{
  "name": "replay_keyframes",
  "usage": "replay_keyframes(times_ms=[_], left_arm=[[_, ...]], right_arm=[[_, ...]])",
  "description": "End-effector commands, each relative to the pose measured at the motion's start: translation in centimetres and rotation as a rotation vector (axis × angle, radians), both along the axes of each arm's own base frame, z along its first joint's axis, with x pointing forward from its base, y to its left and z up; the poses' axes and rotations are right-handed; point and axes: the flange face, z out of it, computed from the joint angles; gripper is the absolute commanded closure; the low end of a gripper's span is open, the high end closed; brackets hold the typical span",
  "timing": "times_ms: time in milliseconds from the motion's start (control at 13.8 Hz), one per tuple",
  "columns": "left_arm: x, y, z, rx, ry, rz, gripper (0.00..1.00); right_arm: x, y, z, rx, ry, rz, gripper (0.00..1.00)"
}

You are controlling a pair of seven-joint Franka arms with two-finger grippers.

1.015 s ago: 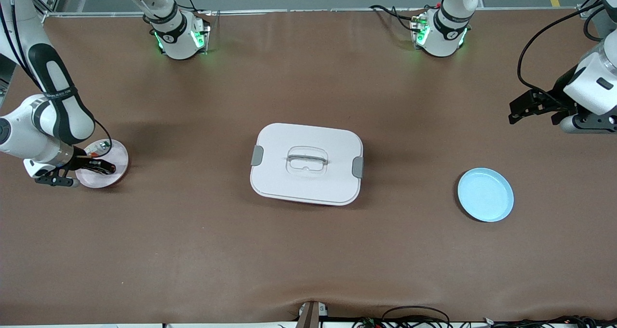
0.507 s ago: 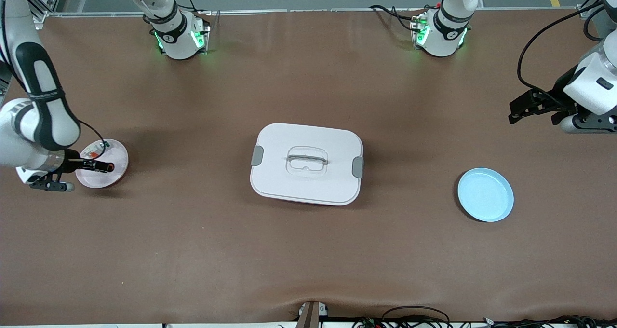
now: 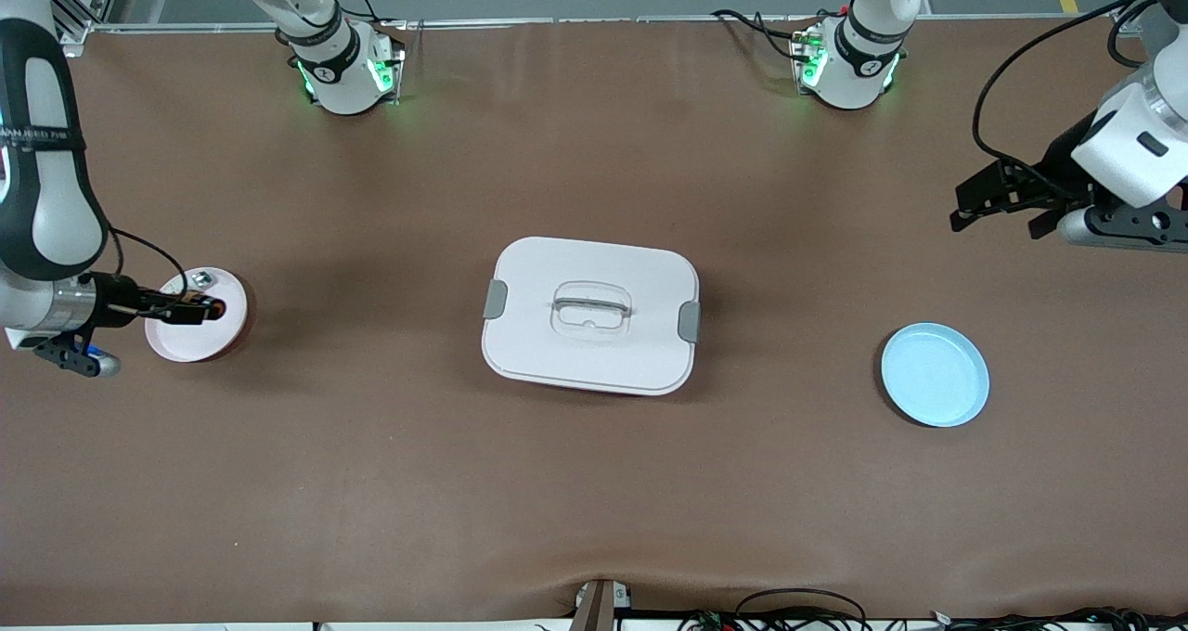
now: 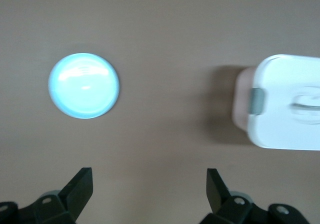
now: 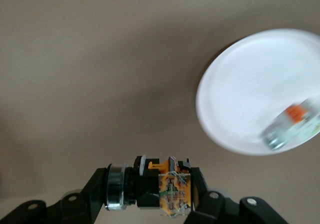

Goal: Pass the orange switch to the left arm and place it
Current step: 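Lift the switch over the box with the right gripper while the left gripper approaches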

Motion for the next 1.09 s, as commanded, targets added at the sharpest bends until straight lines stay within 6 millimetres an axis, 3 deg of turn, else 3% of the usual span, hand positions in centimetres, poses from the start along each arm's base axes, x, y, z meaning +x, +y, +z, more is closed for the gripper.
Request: replay_keyframes(times_ms=[0, 290, 580, 797, 1015], left_arm=[[-0.4, -0.7, 1.0, -0.145, 0.028, -0.015, 0.0], [-0.8, -3.7, 2.1, -0.364, 0.049, -0.026, 0.0], [-0.2, -8.5, 2.5, -0.559, 0.034, -0.038, 0.0], [0.9, -13.0, 1.5, -0.66, 0.009, -0.032, 0.0], [1.6, -16.1, 0.8, -0.728, 0.005, 0.033, 0.0]], right_arm=[[-0.4, 2.7, 3.0, 0.044, 0.046, -0.096, 1.0], [0.2, 7.2, 6.6, 0.074, 0.088, -0.194, 1.0], [1.5, 15.4, 12.3, 0.04, 0.144, -0.341, 1.0], [1.7, 22.1, 15.1, 0.044, 0.179, -0.448, 1.0], [1.4, 27.7, 17.5, 0.049, 0.198, -0.512, 1.0]])
